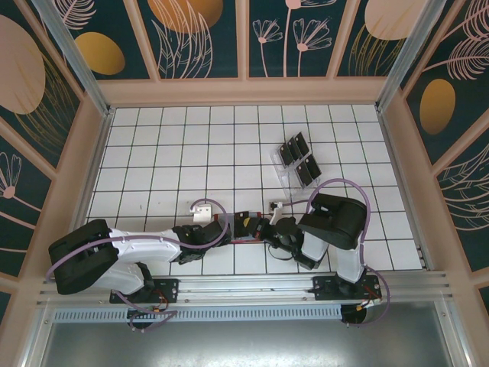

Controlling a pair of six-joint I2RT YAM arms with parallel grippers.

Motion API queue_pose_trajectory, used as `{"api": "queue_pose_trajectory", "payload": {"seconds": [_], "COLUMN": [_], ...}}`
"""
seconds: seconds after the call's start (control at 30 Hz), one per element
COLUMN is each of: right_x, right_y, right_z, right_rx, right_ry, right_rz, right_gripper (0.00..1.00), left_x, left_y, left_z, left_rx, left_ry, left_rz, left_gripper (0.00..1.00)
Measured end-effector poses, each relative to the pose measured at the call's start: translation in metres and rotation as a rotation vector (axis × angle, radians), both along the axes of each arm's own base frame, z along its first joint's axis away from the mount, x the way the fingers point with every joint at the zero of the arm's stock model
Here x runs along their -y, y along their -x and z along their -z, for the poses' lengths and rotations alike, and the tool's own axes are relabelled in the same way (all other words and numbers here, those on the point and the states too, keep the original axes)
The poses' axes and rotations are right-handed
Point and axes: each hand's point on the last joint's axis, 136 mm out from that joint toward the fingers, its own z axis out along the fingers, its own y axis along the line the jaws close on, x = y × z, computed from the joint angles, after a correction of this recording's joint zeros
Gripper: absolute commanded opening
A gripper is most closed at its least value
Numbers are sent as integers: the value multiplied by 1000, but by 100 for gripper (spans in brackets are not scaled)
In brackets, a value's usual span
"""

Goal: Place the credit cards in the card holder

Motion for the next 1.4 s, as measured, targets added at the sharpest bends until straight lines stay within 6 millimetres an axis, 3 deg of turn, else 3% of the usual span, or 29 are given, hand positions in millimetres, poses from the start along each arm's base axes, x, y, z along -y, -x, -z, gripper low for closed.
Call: {"api": "queue_pose_trajectory", "payload": {"seconds": [1.07,1.4], "right_x": [-2,-12], "right_y": [6,5], "right_z": [3,4], "right_rx": [-67,-93], "right_ry": [-20,-23], "right_rz": [-10,-31], "right_gripper": [0,0], "left_x": [0,0], "left_y": [0,0], "left_z": [0,0], "left_rx": [0,0], "left_ry": [0,0], "left_rz": [0,0], "left_gripper": [98,98]}}
